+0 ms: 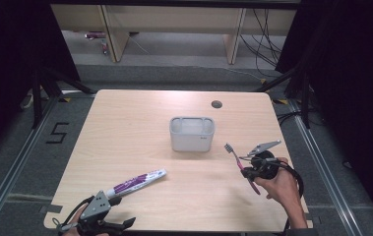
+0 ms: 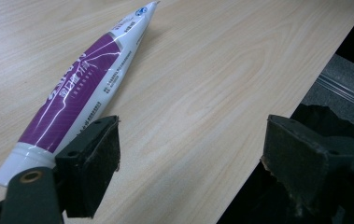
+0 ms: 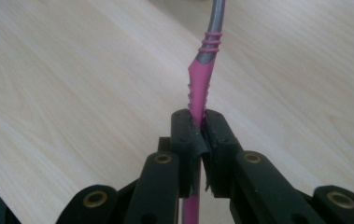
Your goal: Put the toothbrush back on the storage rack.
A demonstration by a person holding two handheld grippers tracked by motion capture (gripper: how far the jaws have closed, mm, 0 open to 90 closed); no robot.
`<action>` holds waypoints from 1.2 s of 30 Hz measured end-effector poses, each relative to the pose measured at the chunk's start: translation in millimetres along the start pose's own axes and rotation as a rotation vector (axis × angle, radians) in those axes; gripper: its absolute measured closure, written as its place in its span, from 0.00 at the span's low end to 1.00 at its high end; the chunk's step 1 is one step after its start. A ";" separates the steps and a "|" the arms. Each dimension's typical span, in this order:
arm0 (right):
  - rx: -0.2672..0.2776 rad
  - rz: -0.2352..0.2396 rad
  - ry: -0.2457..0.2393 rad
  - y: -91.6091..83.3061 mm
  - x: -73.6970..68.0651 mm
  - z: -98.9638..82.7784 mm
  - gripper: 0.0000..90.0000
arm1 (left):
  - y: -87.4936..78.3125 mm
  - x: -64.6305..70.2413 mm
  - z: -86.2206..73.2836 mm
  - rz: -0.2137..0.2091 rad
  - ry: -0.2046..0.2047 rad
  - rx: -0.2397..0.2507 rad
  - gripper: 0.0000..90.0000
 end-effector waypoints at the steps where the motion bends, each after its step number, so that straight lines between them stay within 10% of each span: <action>1: 0.017 -0.001 -0.002 -0.3 0.6 2.4 0.93 | 0.3 0.3 0.4 0.001 -0.003 0.005 0.20; 23: 0.390 0.038 0.050 -7.8 1.0 73.4 0.93 | -0.6 1.3 1.7 0.002 -0.013 0.013 0.20; 36: 0.505 0.051 0.110 -10.3 1.4 105.4 0.93 | 1.2 1.6 1.3 -0.012 -0.015 0.018 0.20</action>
Point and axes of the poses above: each handheld gripper's, and its own axes: y roughly forward along the jaws, z roughly out of its top, x roughly to its right, the point moved 10 cm from there along y, roughly forward along the jaws, and after that the axes turned 7 degrees about y, right-handed, at the moved point
